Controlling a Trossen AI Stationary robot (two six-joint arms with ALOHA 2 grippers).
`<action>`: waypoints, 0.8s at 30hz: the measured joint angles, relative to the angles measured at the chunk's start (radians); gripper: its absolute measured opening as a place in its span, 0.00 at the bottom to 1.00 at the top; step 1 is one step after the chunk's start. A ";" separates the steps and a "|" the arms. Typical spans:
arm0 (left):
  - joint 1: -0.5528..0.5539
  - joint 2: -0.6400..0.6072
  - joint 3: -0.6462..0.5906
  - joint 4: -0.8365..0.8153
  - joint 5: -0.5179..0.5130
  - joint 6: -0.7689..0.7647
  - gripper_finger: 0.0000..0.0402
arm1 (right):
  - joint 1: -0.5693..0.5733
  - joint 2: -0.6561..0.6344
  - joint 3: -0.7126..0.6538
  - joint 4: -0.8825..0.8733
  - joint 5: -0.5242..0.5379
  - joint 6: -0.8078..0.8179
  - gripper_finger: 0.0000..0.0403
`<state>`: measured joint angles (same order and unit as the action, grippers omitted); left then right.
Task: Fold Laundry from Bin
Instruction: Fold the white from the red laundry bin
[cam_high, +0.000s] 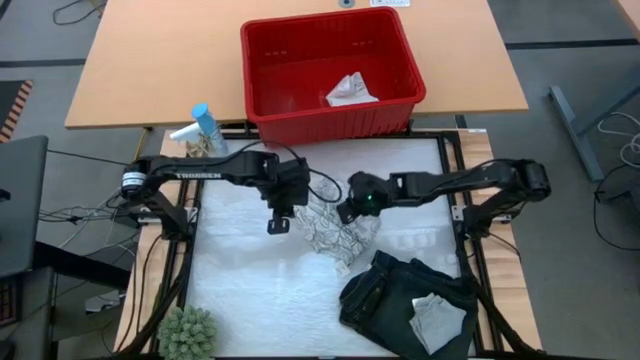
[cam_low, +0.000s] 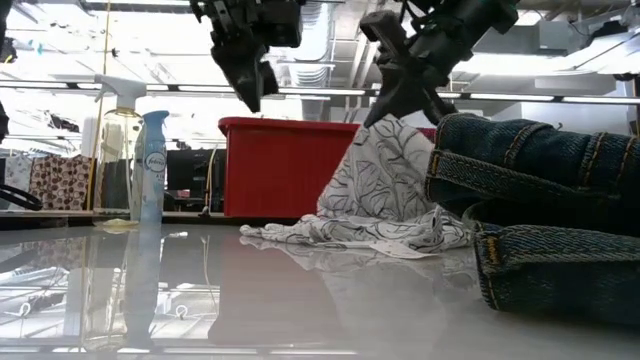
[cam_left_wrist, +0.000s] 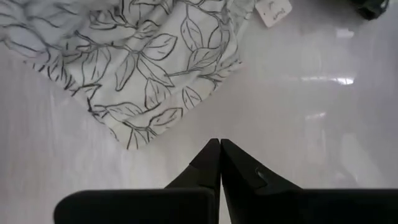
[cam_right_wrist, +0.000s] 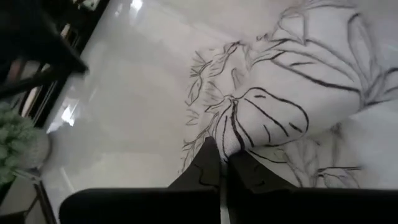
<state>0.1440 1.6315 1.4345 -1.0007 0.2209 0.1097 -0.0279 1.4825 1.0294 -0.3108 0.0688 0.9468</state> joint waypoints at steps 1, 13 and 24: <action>0.000 -0.009 0.000 -0.003 0.001 -0.004 0.00 | 0.009 0.013 0.000 0.014 -0.006 0.004 0.06; 0.000 -0.065 0.000 0.020 -0.025 -0.028 0.00 | 0.041 0.232 0.001 0.216 -0.053 -0.013 0.06; 0.000 -0.060 0.001 0.022 -0.084 -0.012 0.00 | 0.041 0.306 0.000 0.293 -0.176 -0.200 0.24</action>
<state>0.1444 1.5719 1.4352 -0.9789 0.1368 0.0979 0.0129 1.7888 1.0298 -0.0181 -0.1077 0.7464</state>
